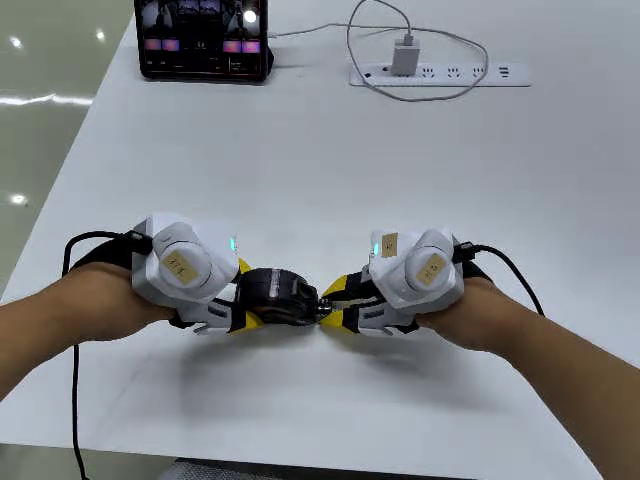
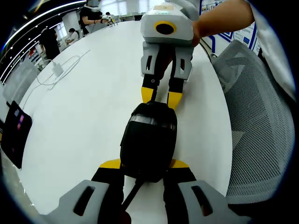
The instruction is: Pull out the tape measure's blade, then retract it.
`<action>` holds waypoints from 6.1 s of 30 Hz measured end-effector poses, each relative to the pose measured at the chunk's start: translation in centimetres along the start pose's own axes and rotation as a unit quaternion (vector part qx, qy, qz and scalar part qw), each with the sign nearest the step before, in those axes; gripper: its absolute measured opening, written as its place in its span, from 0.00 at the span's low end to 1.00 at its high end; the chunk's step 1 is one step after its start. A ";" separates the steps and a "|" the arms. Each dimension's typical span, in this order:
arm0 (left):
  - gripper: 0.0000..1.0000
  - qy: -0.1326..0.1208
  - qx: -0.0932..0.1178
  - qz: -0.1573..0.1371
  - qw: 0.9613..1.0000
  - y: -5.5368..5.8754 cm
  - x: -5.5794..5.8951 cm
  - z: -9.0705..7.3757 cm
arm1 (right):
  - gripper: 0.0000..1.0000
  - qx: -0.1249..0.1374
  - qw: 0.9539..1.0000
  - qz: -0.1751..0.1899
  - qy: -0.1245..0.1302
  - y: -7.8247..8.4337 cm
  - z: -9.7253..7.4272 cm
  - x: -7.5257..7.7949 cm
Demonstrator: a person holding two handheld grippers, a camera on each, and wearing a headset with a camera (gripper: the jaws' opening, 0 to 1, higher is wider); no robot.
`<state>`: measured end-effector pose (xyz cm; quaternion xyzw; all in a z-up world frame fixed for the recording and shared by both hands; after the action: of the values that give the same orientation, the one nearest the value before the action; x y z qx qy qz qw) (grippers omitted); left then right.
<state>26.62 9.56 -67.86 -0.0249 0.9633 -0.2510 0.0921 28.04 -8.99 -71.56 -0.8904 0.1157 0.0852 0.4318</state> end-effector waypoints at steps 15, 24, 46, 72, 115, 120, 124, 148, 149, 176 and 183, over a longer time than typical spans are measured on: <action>0.26 0.000 -0.004 0.006 1.000 0.1 0.0 0.0 | 0.10 -0.003 1.000 -0.011 0.006 0.0 0.0 -0.1; 0.26 0.004 -0.005 0.010 1.000 0.2 -0.1 -0.1 | 0.10 -0.005 1.000 -0.014 0.008 0.0 -0.4 -0.1; 0.26 0.006 -0.007 0.010 1.000 0.1 -0.1 0.0 | 0.10 -0.014 1.000 -0.004 0.023 2.1 -3.6 0.0; 0.26 0.006 -0.010 0.012 1.000 0.0 0.0 0.0 | 0.10 -0.026 0.999 0.007 0.039 4.7 -7.0 0.4; 0.26 0.004 -0.013 0.011 1.000 -0.2 0.0 0.0 | 0.10 -0.055 0.997 0.008 0.058 7.5 -11.1 1.4; 0.26 0.003 -0.013 0.009 1.000 -0.2 0.0 0.0 | 0.10 -0.058 0.997 0.008 0.059 7.6 -11.3 1.4; 0.26 0.003 -0.014 0.009 1.000 -0.3 0.1 0.0 | 0.10 -0.062 0.996 0.007 0.061 7.7 -11.7 1.3; 0.26 0.003 -0.015 0.010 1.000 -0.3 0.1 -0.1 | 0.10 -0.073 0.995 0.010 0.067 8.6 -13.6 1.2; 0.26 0.003 -0.015 0.010 1.000 -0.3 0.1 -0.1 | 0.10 -0.073 0.995 0.010 0.067 8.6 -13.6 1.2; 0.26 0.003 -0.017 0.009 1.000 -0.3 0.1 -0.1 | 0.10 -0.090 0.993 0.012 0.079 10.0 -15.6 1.4; 0.26 0.002 -0.018 0.011 1.000 -0.4 0.1 -0.1 | 0.10 -0.097 0.992 0.010 0.079 10.6 -16.2 1.5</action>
<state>26.47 9.24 -67.64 -0.0158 0.9681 -0.2323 0.0921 27.36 -28.28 -69.95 -0.9309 0.1496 0.0292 0.3321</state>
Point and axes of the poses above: the centre of the closed fingertips' face, and the gripper's own axes: z roughly forward along the fingers, x roughly to its right, y roughly out of its underside, the point moved 10 cm from there along -z, roughly backward along the fingers, and after that the axes turned 13 degrees about z, right-handed, at the moved point
